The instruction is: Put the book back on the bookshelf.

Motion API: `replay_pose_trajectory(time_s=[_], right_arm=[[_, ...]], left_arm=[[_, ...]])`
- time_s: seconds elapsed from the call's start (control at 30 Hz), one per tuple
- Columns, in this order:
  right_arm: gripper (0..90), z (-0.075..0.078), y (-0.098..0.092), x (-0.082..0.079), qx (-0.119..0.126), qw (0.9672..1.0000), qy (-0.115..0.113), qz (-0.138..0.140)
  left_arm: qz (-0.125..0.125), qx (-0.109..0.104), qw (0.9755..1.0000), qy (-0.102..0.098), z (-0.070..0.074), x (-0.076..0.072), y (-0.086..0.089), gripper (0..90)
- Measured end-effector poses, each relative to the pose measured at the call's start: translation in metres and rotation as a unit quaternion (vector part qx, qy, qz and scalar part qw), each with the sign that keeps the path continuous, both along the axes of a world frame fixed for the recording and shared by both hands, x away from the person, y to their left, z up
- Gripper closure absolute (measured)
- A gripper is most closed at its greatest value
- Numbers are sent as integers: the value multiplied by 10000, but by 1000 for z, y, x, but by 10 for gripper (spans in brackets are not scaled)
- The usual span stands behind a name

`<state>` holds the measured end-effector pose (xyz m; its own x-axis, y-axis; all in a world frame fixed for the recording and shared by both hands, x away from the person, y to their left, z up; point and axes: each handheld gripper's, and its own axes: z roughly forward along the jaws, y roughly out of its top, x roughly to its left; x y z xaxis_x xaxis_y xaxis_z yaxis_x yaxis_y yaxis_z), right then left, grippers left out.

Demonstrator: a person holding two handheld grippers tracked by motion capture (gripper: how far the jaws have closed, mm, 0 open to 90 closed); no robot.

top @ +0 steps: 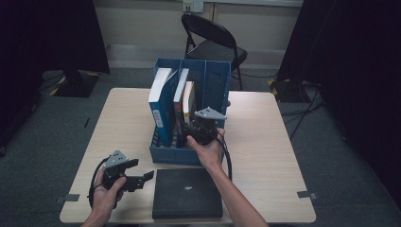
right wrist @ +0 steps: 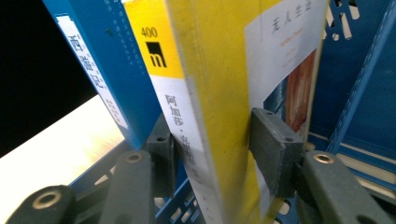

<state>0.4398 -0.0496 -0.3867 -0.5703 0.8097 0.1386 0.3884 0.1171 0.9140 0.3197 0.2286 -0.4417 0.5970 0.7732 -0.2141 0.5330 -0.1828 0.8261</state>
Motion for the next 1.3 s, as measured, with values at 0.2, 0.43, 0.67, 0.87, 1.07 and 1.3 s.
replay_pose_trajectory(time_s=[0.2, 0.43, 0.67, 0.87, 1.07, 1.3], right_arm=[[482, -4, -9, -9, -10, 9990, 100, 443], [602, -19, -19, -13, -197, 9979, 297, 538], [645, -28, -18, -4, -292, 9970, 425, 572], [653, -26, -13, 5, -439, 9968, 387, 549], [662, -24, -11, 13, -456, 9968, 453, 465], [699, -16, -8, 9, -508, 9967, 460, 439]], left_arm=[[12, -15, 10000, -1, 0, 0, 0, 173], [-25, 27, 10000, -1, 0, 0, -2, 173], [-32, 47, 10000, 0, 0, 0, -2, 173], [-17, 28, 10000, -1, 0, 0, -1, 173], [-5, 24, 10000, -9, 0, 0, -1, 173], [7, 33, 10000, 5, 0, 0, 0, 173]])
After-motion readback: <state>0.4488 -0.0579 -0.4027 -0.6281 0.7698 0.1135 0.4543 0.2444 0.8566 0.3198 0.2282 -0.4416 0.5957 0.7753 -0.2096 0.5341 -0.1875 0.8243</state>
